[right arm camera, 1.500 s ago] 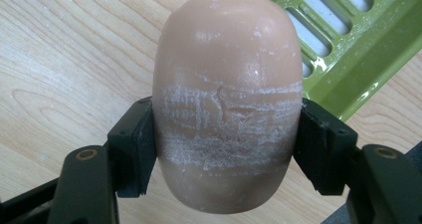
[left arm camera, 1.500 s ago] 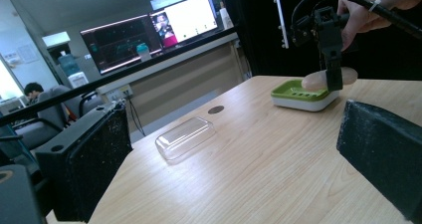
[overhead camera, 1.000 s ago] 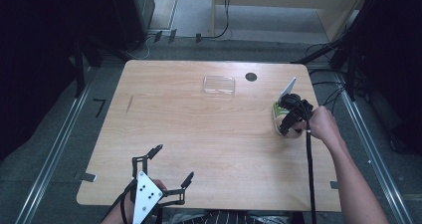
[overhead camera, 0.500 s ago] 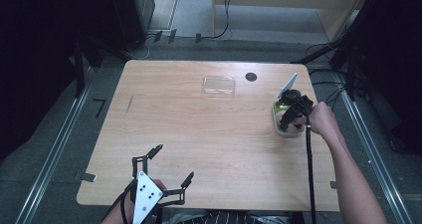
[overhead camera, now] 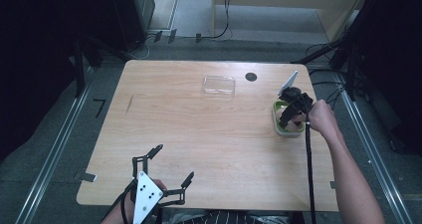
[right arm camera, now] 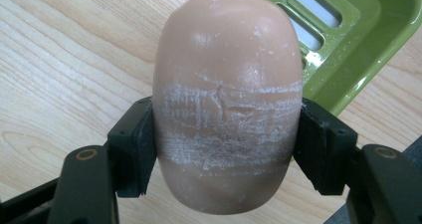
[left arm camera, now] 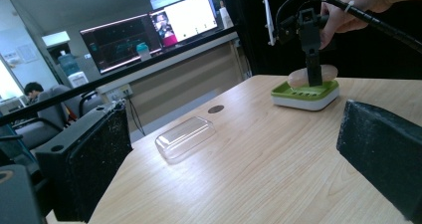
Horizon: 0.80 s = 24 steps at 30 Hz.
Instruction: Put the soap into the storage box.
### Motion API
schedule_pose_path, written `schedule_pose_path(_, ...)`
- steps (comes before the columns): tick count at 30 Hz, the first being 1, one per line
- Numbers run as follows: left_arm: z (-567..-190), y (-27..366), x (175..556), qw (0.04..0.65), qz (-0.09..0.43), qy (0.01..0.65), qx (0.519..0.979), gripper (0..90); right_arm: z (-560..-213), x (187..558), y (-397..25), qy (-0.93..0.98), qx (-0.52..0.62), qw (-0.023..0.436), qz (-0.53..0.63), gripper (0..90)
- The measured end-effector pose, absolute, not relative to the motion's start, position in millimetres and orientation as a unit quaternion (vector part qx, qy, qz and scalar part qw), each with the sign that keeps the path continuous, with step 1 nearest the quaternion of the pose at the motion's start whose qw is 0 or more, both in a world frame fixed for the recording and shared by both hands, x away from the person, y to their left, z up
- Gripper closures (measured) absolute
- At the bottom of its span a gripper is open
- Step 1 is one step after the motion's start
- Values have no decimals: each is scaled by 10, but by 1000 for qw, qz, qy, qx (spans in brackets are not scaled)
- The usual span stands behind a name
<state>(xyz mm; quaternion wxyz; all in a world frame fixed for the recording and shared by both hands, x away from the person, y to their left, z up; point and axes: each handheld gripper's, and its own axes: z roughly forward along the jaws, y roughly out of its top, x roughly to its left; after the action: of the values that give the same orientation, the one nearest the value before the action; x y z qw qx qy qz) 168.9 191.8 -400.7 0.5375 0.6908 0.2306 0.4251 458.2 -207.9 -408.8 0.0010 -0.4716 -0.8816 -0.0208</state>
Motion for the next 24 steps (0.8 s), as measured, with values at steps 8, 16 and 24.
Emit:
schedule_pose_path(8, -4007, 1918, 1689, 538, 425, 231, 691, 11, -4098, 4633, -2089, -879, -476, 3, -24, 334)
schedule_pose_path(16, -4007, 1916, 1688, 537, 425, 231, 691, 11, -4113, 4683, -2110, -874, -485, 5, -27, 335)
schedule_pose_path(24, -4007, 1918, 1689, 538, 425, 230, 691, 11, -4141, 4742, -2160, -866, -499, 5, -30, 335)
